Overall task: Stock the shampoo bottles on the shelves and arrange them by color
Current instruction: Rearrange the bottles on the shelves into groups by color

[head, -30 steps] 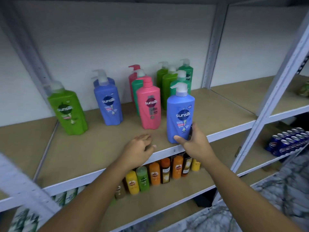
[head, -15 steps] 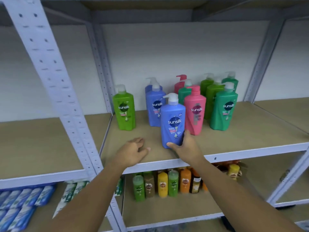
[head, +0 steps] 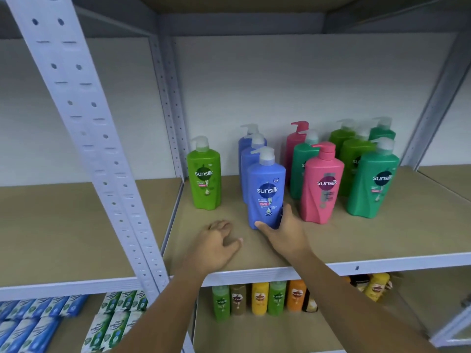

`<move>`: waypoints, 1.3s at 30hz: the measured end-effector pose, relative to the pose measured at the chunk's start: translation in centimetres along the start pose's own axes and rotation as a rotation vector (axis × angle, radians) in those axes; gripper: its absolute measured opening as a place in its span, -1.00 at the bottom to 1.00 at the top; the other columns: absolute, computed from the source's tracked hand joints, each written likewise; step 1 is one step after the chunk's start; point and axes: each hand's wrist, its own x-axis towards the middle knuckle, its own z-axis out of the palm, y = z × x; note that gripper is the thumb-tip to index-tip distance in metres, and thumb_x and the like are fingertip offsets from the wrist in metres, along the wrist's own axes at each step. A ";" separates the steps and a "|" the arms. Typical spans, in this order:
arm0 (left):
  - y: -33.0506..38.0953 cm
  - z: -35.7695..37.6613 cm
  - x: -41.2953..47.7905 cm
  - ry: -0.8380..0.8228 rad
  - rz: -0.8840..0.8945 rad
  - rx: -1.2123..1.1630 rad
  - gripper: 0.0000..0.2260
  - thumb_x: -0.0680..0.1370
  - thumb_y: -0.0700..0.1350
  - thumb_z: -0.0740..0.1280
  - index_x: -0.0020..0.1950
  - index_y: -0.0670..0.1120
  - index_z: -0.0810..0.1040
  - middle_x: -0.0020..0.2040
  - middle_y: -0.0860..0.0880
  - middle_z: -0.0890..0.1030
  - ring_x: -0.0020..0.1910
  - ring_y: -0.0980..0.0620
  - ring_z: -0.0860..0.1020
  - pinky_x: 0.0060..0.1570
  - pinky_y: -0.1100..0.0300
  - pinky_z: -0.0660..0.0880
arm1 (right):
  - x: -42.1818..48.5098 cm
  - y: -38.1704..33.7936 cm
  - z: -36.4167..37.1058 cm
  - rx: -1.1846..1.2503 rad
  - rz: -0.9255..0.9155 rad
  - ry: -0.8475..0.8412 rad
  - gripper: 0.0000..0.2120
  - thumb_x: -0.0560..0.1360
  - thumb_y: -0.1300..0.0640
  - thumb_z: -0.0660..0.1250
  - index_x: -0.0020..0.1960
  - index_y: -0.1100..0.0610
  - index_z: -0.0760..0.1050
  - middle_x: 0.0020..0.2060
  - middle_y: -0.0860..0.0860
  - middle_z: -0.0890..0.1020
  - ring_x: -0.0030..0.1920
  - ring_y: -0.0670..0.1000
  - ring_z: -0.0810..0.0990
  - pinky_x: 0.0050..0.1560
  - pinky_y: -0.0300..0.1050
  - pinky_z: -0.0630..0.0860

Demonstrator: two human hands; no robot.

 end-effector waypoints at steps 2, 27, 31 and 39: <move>-0.1 0.1 0.1 0.019 0.001 -0.004 -0.40 0.61 0.25 0.22 0.56 -0.05 0.33 0.59 0.01 0.27 0.56 0.06 0.18 0.46 0.32 -0.01 | 0.1 0.2 -0.1 -0.012 -0.001 -0.017 -0.37 0.36 -0.03 0.58 0.30 0.08 0.36 0.16 -0.04 0.62 0.15 0.07 0.61 0.11 0.06 0.56; 0.0 0.2 0.1 0.024 0.007 -0.007 -0.40 0.63 0.23 0.21 0.58 -0.07 0.29 0.60 0.02 0.25 0.58 0.08 0.13 0.49 0.29 -0.06 | 0.5 0.8 0.3 -0.064 -0.034 -0.044 -0.30 0.49 -0.01 0.47 0.50 0.02 0.19 0.24 -0.07 0.60 0.18 0.10 0.61 0.11 0.08 0.56; 0.0 0.2 0.1 0.026 0.004 -0.004 -0.40 0.62 0.24 0.21 0.57 -0.06 0.31 0.59 0.03 0.26 0.58 0.08 0.15 0.50 0.27 -0.01 | 0.6 0.8 0.3 -0.079 -0.032 -0.042 -0.31 0.49 -0.03 0.46 0.49 0.03 0.19 0.22 -0.05 0.61 0.15 0.11 0.61 0.09 0.08 0.56; -0.1 0.2 0.1 0.020 0.001 0.009 -0.39 0.62 0.25 0.20 0.58 -0.06 0.30 0.59 0.03 0.27 0.57 0.07 0.16 0.50 0.27 0.00 | 0.8 0.8 0.3 -0.110 -0.033 -0.040 -0.33 0.49 -0.05 0.47 0.46 0.06 0.21 0.20 -0.02 0.62 0.11 0.12 0.62 0.04 0.06 0.57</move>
